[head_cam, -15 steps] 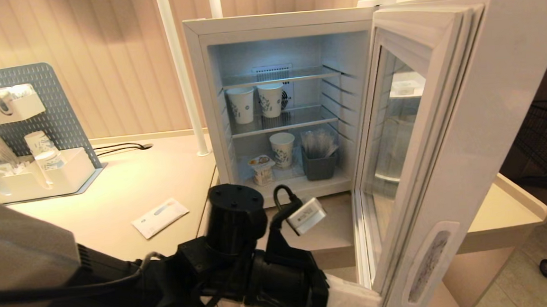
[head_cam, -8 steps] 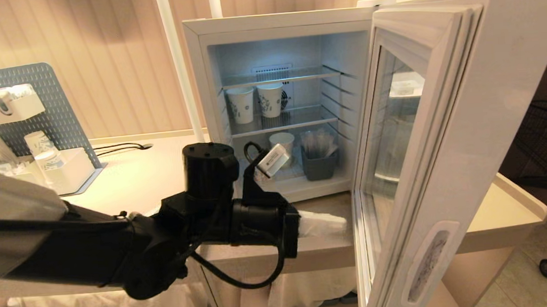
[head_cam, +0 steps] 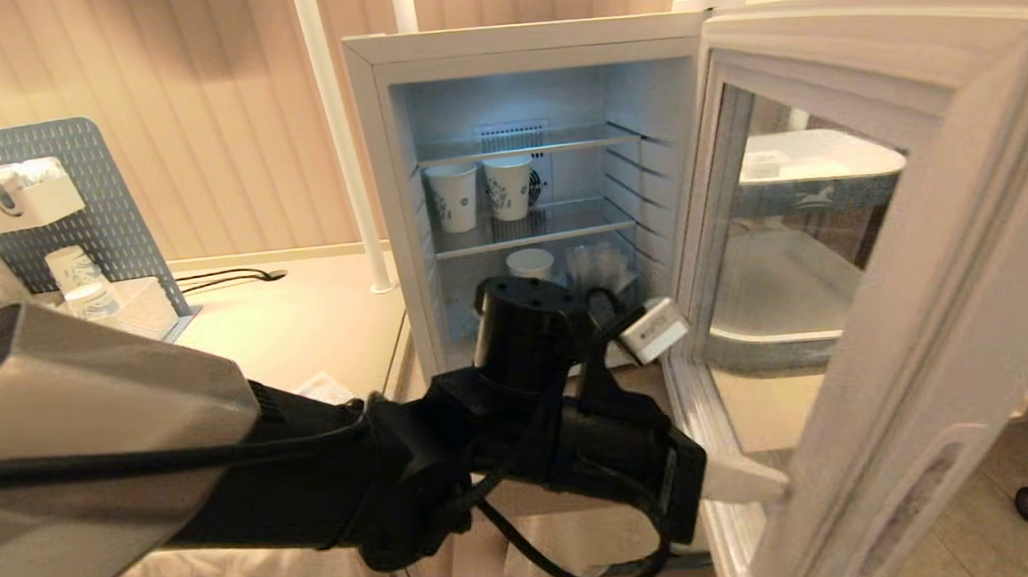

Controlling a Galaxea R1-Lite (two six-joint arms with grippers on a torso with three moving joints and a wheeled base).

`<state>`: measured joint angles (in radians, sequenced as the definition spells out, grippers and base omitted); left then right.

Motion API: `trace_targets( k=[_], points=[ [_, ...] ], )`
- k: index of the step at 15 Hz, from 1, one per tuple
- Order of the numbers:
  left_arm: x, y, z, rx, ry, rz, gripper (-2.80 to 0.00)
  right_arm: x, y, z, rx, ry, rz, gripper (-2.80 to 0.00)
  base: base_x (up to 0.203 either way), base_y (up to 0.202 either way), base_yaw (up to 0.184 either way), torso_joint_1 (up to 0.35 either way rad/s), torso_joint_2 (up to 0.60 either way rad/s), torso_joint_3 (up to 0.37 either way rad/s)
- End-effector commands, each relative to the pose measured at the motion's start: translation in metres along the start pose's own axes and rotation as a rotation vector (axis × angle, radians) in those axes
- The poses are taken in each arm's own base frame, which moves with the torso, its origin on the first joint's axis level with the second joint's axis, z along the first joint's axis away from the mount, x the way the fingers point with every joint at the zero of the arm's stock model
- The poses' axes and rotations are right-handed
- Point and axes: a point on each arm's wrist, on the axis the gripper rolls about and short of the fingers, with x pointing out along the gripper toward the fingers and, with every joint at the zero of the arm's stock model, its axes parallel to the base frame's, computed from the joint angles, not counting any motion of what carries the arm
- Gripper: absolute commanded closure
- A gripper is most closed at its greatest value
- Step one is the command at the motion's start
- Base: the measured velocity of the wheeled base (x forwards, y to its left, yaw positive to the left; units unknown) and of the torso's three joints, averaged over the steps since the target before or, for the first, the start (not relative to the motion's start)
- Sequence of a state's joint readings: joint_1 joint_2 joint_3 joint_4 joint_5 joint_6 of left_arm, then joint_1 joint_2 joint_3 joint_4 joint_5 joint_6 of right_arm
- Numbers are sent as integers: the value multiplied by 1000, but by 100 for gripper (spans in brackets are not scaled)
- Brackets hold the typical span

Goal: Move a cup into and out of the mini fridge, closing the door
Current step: Open the freezer door

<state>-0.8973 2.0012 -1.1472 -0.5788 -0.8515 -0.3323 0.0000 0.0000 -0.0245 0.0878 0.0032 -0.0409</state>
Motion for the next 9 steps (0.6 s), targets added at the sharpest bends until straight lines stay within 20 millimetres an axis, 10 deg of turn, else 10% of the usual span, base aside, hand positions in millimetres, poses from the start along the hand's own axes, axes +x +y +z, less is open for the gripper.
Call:
trace_targets(
  k=[1,5,9],
  points=[
    [13,-24,-2,26,19,-57,0,0,0,0,-1,1,0,0,0,0,0,0,0,0],
    [3,-11,-4,9,-5,39,0,0,0,0,-1,1,0,0,0,0,0,0,0,0],
    [-81,12,23,-29,-146,269,0,0,0,1,-1,0,0,0,0,0,0,0,0,0]
  ],
)
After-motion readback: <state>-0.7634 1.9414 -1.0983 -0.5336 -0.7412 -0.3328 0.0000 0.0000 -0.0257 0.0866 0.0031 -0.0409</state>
